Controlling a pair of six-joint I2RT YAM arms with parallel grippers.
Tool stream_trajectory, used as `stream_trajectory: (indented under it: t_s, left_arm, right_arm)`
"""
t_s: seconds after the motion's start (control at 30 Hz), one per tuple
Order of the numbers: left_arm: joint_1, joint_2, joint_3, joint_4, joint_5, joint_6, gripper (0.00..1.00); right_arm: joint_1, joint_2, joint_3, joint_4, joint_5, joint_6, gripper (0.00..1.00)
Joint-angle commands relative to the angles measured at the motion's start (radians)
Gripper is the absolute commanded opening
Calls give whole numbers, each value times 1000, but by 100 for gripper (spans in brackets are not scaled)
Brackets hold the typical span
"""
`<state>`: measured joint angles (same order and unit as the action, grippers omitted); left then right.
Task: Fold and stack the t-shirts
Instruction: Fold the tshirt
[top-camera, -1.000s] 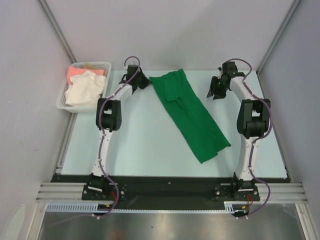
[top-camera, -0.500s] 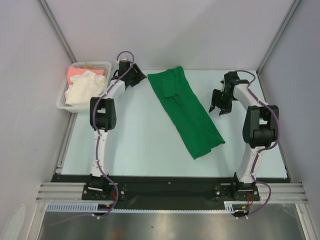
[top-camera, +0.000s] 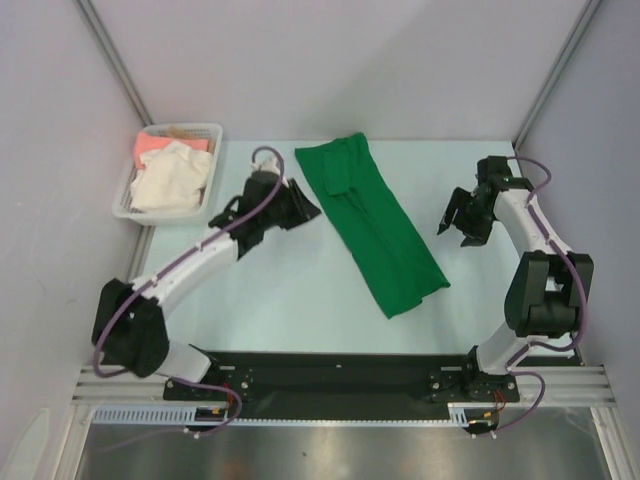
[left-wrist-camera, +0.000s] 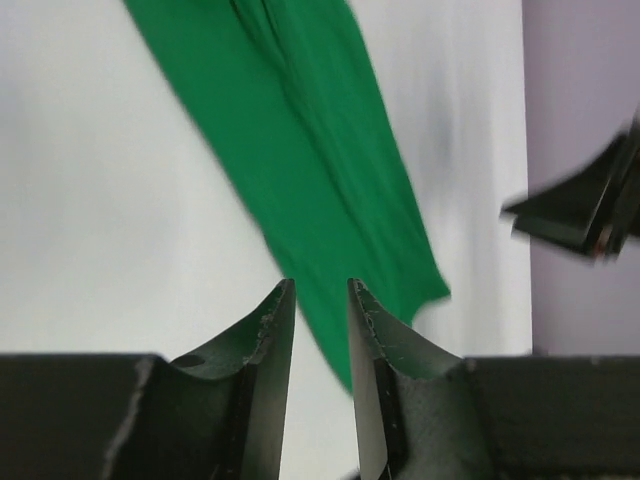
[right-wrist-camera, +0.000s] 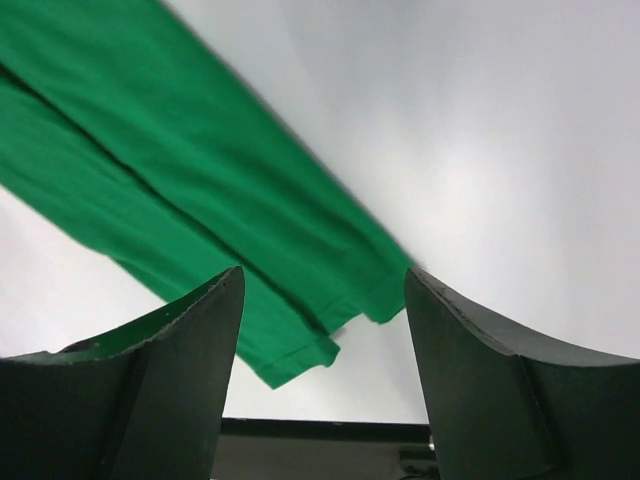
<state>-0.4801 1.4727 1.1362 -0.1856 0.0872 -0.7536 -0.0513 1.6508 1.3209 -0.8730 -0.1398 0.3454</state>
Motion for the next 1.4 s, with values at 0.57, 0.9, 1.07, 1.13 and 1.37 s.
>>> stream_trajectory:
  t_s: [0.57,0.9,1.07,1.13,1.37]
  left_arm:
    - [-679,149,-391,359,-228,-797,48]
    - [-692,281,-334,376,-216,-912,53]
    - [-687,316,-342,357,-213,-1001,51]
    - [-684,331,-358,383,-202,-1053,49]
    - [-663,380,-362,413,-173,-1106,43]
  right_arm:
    - [28,-310,-170,-1,-78,7,73]
    - [4,-332,-175,-1,-96,-8,73]
    - [4,-327,-181,2,-92,-11,72]
    - [4,-324,-184,6,-90,-13,72]
    - [2,-310,-178,5,-84,-19,73]
